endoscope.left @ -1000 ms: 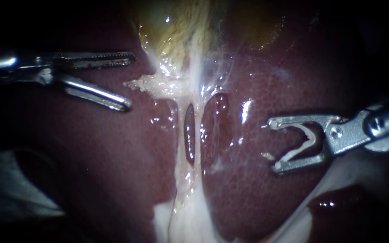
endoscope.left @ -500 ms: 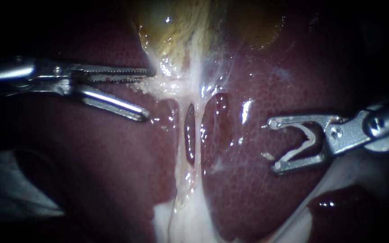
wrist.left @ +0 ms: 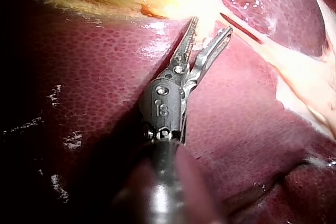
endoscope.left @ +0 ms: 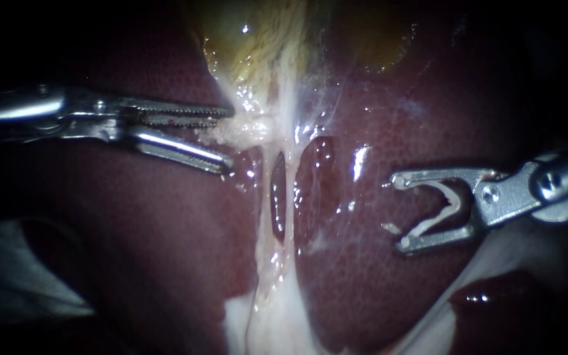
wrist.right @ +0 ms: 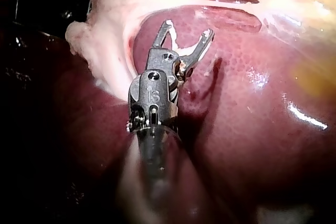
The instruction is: Grabbing gallbladder
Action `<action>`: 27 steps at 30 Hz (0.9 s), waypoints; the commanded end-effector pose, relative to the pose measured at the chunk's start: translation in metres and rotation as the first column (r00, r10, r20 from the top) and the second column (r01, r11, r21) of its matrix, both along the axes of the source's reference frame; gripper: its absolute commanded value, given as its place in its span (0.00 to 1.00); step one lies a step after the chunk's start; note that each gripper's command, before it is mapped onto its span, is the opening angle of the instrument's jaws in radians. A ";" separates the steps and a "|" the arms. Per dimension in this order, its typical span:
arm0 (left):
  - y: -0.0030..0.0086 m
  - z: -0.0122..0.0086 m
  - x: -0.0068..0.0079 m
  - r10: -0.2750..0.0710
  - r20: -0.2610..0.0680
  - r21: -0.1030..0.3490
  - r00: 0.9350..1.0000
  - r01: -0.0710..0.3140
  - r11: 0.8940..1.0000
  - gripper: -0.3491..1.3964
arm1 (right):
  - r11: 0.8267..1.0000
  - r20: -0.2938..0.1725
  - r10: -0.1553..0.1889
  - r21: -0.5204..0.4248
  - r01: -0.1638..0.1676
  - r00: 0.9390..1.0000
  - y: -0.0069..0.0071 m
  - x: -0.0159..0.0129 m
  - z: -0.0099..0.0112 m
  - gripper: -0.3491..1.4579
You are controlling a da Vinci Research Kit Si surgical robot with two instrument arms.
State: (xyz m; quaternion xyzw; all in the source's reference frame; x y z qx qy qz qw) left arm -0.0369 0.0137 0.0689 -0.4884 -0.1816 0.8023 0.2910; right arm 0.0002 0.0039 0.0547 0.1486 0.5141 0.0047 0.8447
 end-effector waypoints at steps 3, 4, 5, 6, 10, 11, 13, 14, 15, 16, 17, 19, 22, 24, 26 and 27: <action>0.0000 0.0001 0.0000 -0.003 -0.003 0.007 1.000 0.003 1.000 0.26 | 1.000 0.000 0.000 0.000 0.000 1.000 0.0000 0.0000 0.0000 0.47; 0.0000 0.0001 0.0000 -0.003 -0.003 0.007 1.000 0.003 1.000 0.23 | 1.000 0.000 0.000 0.000 0.000 1.000 0.0000 0.0000 0.0000 0.47; 0.0000 0.0001 0.0000 -0.005 -0.003 0.012 1.000 0.005 1.000 0.20 | 1.000 0.000 0.000 0.000 0.000 1.000 0.0000 0.0000 0.0000 0.47; 0.0000 0.0001 0.0000 -0.005 -0.003 0.012 1.000 0.005 1.000 0.17 | 1.000 0.000 0.000 0.000 0.000 1.000 0.0000 0.0000 0.0000 0.47; 0.0000 0.0000 0.0000 -0.008 -0.003 0.018 1.000 0.008 1.000 0.00 | 1.000 0.000 0.000 0.000 0.000 1.000 0.0000 0.0000 0.0000 0.47; 0.0000 0.0000 0.0000 -0.007 -0.003 0.018 1.000 0.007 1.000 0.00 | 1.000 0.000 0.000 0.000 0.000 1.000 0.0000 0.0000 0.0000 0.47; 0.0000 -0.0001 0.0001 -0.007 -0.002 0.019 1.000 0.007 1.000 0.00 | 1.000 0.000 0.000 0.000 0.000 1.000 0.0000 0.0000 0.0000 0.47; 0.0000 -0.0002 0.0001 -0.007 -0.002 0.019 1.000 0.007 1.000 0.00 | 1.000 0.000 0.000 0.000 0.000 1.000 0.0000 0.0000 0.0000 0.47; 0.0000 -0.0003 0.0002 -0.005 -0.004 0.020 1.000 0.005 1.000 0.00 | 1.000 0.000 0.000 0.000 0.000 1.000 0.0000 0.0000 0.0000 0.47; 0.0000 -0.0005 0.0003 -0.007 -0.004 0.026 1.000 0.007 1.000 0.00 | 1.000 0.000 0.000 0.000 0.000 1.000 0.0000 0.0000 0.0000 0.47; -0.0001 -0.0007 0.0003 -0.008 -0.006 0.033 1.000 0.008 0.999 0.00 | 1.000 0.000 0.000 0.000 0.000 1.000 0.0000 0.0000 0.0000 0.47; -0.0001 -0.0013 0.0004 -0.005 -0.011 0.049 1.000 0.006 0.999 0.00 | 1.000 0.000 0.000 0.000 0.000 1.000 0.0000 0.0000 0.0000 0.47; -0.0003 -0.0023 0.0004 0.008 -0.007 0.070 1.000 -0.007 0.998 0.00 | 1.000 0.000 0.000 0.000 0.000 1.000 0.0000 0.0000 0.0000 0.47; -0.0003 -0.0031 0.0003 0.009 -0.004 0.078 1.000 -0.009 0.997 0.00 | 1.000 0.000 0.000 0.000 0.000 1.000 0.0000 0.0000 0.0000 0.47; -0.0002 -0.0040 0.0003 0.014 0.000 0.082 1.000 -0.014 0.997 0.00 | 1.000 0.000 0.000 0.000 0.000 1.000 0.0000 0.0000 0.0000 0.47; -0.0001 -0.0044 0.0003 0.015 0.002 0.084 1.000 -0.016 0.996 0.00 | 1.000 0.000 0.000 0.000 0.000 1.000 0.0000 0.0000 0.0000 0.47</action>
